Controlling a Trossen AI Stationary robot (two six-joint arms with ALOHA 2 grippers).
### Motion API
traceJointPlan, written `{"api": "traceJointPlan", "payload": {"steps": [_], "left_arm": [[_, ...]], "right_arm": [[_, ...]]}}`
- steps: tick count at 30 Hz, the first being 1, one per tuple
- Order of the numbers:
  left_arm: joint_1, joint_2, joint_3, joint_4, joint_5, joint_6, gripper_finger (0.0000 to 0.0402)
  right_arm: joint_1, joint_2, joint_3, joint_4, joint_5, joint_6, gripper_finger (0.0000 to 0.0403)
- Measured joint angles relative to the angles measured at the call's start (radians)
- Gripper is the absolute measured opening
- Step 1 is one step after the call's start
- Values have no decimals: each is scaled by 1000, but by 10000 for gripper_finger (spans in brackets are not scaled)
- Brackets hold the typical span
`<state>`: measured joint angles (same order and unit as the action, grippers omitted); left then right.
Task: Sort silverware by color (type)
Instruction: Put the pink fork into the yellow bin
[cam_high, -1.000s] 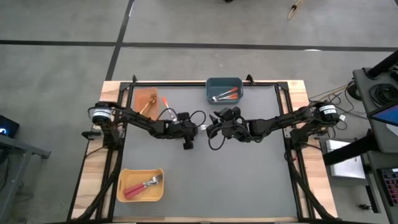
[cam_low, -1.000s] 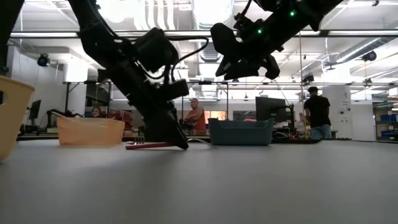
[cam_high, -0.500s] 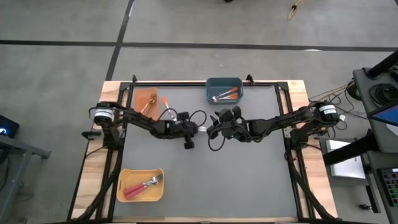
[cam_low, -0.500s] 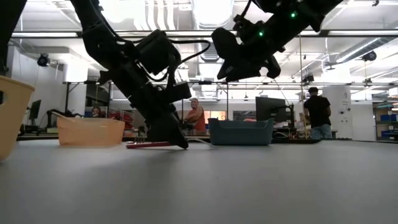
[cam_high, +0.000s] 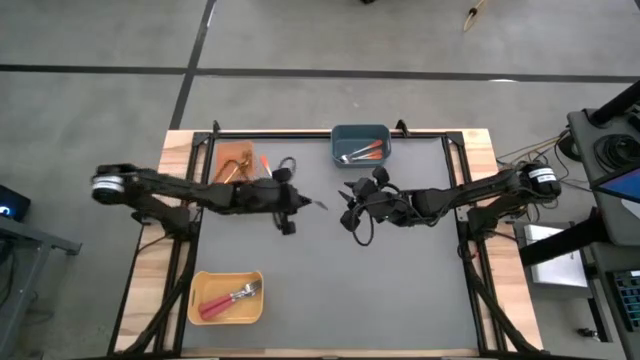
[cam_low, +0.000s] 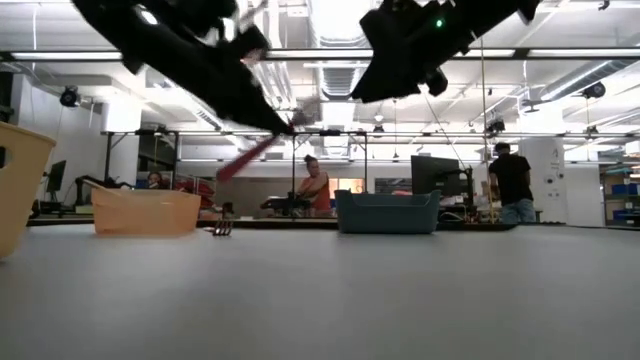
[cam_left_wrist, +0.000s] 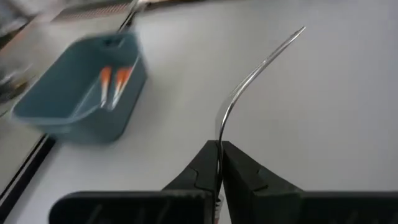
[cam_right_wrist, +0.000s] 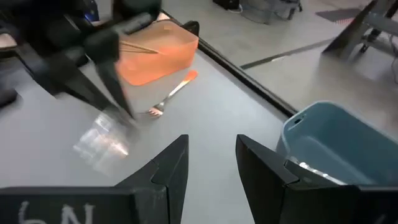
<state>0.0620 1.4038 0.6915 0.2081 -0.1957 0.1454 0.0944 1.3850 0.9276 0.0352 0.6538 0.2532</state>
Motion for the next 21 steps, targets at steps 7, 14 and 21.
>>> {"api": "traceJointPlan", "payload": {"steps": [7, 14, 21], "left_arm": [[-2, -252, -146, 123, 271, -4, 0], [-16, -352, -311, 480, 364, -67, 0], [-17, -355, -377, 647, 363, -103, 0]], "right_arm": [[15, -28, 0, 26, -103, -101, 119], [15, 49, 0, 276, -426, -295, 110], [15, 203, 0, 675, -478, -402, 101]]}}
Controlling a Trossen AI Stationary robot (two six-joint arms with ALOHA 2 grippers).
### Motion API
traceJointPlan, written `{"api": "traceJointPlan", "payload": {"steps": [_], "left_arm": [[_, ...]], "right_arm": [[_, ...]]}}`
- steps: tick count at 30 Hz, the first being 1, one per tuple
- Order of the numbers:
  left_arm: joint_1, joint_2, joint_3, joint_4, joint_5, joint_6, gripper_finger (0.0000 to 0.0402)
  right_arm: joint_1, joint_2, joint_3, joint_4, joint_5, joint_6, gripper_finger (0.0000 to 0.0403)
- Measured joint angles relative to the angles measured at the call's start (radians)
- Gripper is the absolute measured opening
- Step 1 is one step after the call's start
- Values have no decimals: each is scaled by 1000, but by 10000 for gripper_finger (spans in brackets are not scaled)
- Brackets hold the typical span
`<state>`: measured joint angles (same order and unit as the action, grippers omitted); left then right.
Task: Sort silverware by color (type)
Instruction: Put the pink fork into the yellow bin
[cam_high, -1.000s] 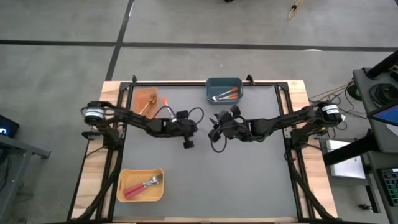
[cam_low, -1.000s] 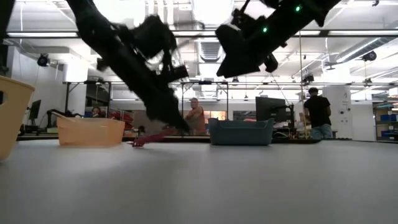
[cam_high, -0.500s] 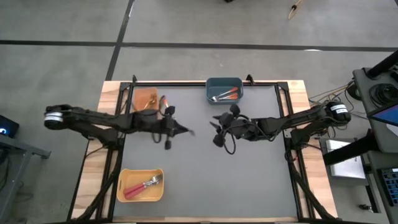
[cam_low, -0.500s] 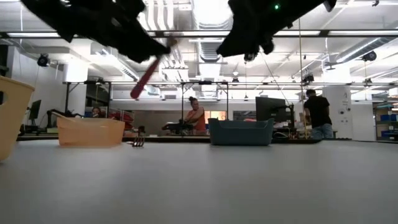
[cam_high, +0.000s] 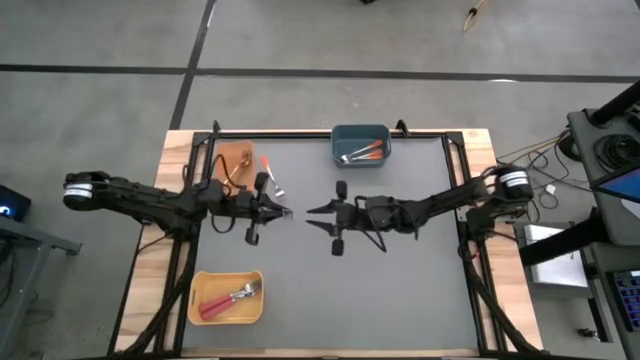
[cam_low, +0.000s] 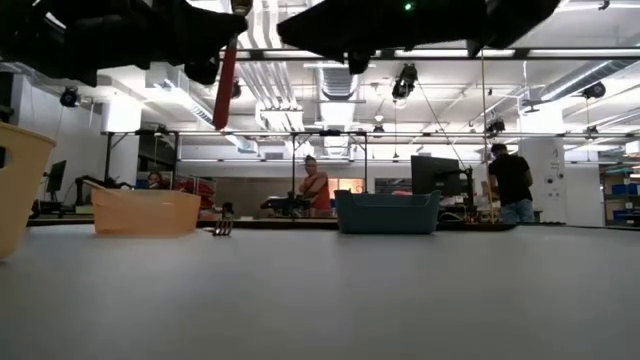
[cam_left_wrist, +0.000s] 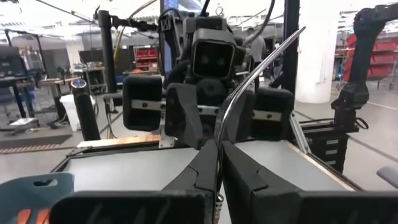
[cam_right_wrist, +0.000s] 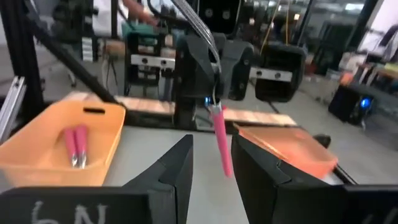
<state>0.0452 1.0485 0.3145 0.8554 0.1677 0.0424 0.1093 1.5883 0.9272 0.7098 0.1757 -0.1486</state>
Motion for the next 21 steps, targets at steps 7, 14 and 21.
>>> {"api": "traceJointPlan", "payload": {"steps": [7, 14, 21], "left_arm": [[0, 11, 0, 4, 0, -4, 0], [1, 44, 0, 9, -3, -3, 0], [1, 66, 0, 27, -4, -1, 0]], "right_arm": [[0, 113, 5, 226, 7, -2, 102], [0, 123, 73, 190, 36, -6, 151], [-1, 127, 167, 45, 58, -85, 188]]}}
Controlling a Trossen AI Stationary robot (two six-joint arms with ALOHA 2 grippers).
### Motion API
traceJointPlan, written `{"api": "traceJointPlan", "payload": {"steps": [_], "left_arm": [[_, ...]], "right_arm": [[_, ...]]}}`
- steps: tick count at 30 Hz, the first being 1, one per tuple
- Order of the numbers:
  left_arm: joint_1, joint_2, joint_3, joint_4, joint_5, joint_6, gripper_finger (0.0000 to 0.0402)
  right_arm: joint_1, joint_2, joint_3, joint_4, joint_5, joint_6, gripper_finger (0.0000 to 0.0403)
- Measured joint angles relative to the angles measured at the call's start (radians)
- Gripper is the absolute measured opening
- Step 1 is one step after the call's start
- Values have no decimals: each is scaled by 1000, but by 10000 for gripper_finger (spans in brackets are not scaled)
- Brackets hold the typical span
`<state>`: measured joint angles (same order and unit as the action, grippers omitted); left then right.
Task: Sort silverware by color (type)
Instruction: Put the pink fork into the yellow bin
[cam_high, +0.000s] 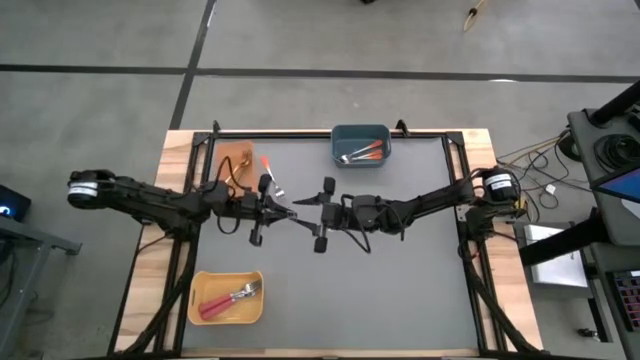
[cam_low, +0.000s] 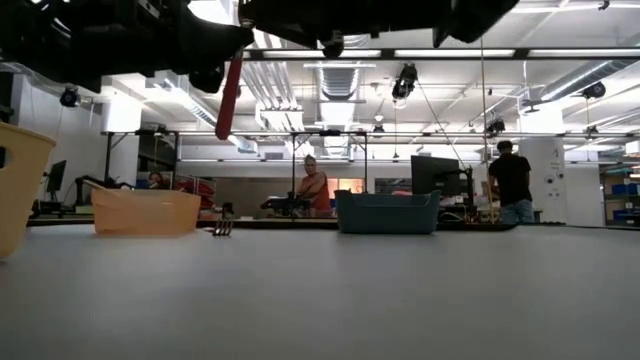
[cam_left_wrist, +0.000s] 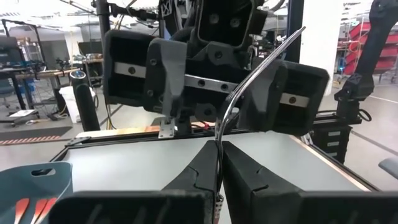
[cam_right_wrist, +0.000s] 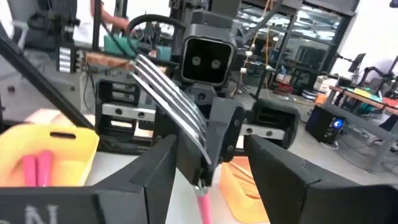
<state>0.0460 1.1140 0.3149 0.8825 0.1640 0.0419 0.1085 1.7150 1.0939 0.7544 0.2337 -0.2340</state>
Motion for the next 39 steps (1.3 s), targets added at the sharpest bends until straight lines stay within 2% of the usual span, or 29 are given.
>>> {"api": "traceJointPlan", "payload": {"steps": [4, 7, 9, 14, 19, 22, 27, 32, 37, 39], "left_arm": [[0, 9, 0, 8, 0, 3, 0], [0, 15, 0, 8, 0, 4, 0], [0, 20, 0, 10, -1, 4, 0], [0, 25, 0, 17, -5, -2, 1], [0, 25, 0, 12, -16, -8, 1], [-1, 25, 1, 8, -57, -2, 8], [1, 25, 1, 4, -113, 42, 55], [2, 25, 1, -7, -253, 105, 118], [2, 30, 1, -26, -397, 176, 161], [2, 46, 1, -30, -443, 185, 167]], "right_arm": [[0, 6, 52, -88, -8, -29, 182], [0, 6, 74, -114, -7, -37, 158], [0, 6, 78, -113, -7, -45, 129], [0, 6, 77, -115, -1, -73, 26], [-1, 2, 77, -129, 14, -54, 12], [0, -2, 77, -144, 62, -34, 10], [1, -12, 77, -186, 129, 18, 8], [1, -12, 76, -231, 265, 49, 8], [2, -7, 75, -231, 565, 142, 8], [1, -5, 70, -228, 627, 164, 8]]}}
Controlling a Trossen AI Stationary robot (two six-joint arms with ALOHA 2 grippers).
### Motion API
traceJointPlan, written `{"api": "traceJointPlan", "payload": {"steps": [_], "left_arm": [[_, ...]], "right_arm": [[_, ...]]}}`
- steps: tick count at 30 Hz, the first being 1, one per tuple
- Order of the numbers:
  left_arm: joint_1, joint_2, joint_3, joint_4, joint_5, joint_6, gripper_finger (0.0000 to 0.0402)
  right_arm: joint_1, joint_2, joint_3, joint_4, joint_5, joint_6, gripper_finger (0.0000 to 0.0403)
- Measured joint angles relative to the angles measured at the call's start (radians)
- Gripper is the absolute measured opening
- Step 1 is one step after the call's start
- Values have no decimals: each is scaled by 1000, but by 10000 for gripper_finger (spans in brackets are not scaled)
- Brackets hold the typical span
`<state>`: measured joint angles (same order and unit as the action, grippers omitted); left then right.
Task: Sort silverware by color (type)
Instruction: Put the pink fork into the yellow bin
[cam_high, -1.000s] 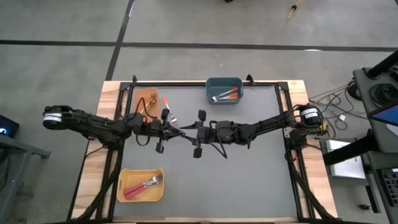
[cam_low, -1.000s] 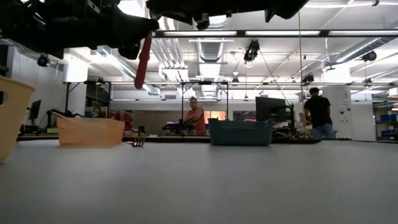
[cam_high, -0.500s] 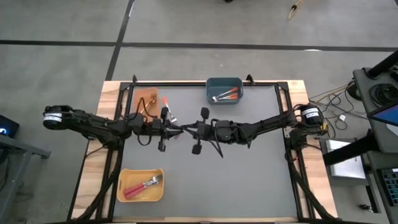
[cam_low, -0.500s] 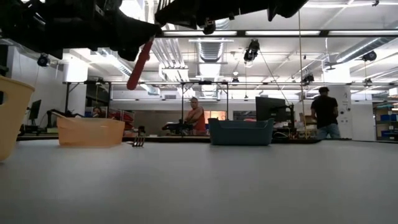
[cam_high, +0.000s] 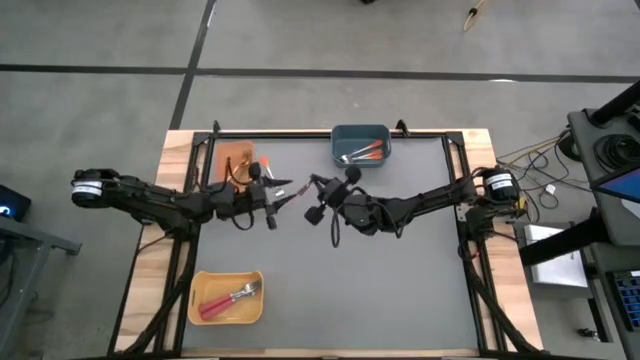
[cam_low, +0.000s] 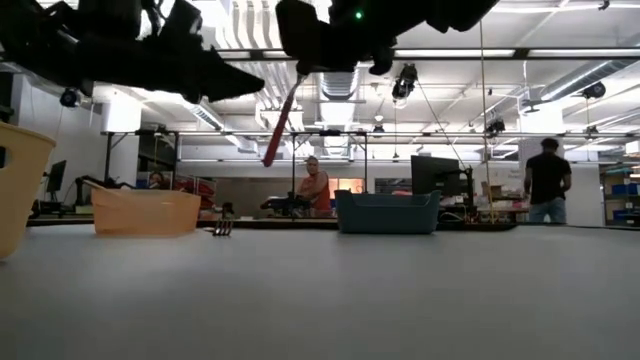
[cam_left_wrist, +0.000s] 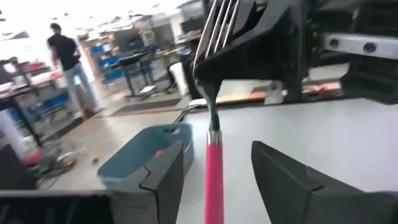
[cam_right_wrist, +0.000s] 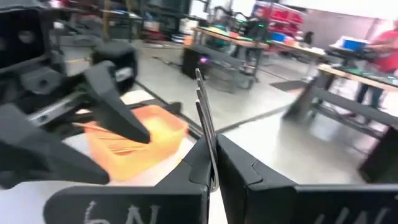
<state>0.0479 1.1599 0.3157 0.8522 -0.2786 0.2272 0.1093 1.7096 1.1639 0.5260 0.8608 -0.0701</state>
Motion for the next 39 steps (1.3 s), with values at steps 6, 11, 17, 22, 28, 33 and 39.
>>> {"api": "traceJointPlan", "payload": {"steps": [6, 11, 17, 22, 28, 33, 39], "left_arm": [[0, 99, 0, 88, -28, -5, 167], [0, 211, 5, 241, -29, -7, 166], [0, 320, 65, 263, -31, 0, 166], [-3, 372, 107, 264, -153, 7, 166], [-8, 378, 110, 259, -158, 20, 145], [-8, 379, 117, 253, -160, 19, 114], [-8, 399, 163, 230, -160, 24, 87]], "right_arm": [[2, 2, -13, 11, 3, 67, 8], [1, 2, -14, 11, 5, 78, 8], [2, 2, -14, 11, 5, 78, 8], [2, 2, -14, 11, 5, 78, 8], [0, 2, -14, 11, 35, 83, 8], [-5, 2, -14, 11, 56, 127, 8], [-5, 2, -14, 11, 56, 157, 8]]}}
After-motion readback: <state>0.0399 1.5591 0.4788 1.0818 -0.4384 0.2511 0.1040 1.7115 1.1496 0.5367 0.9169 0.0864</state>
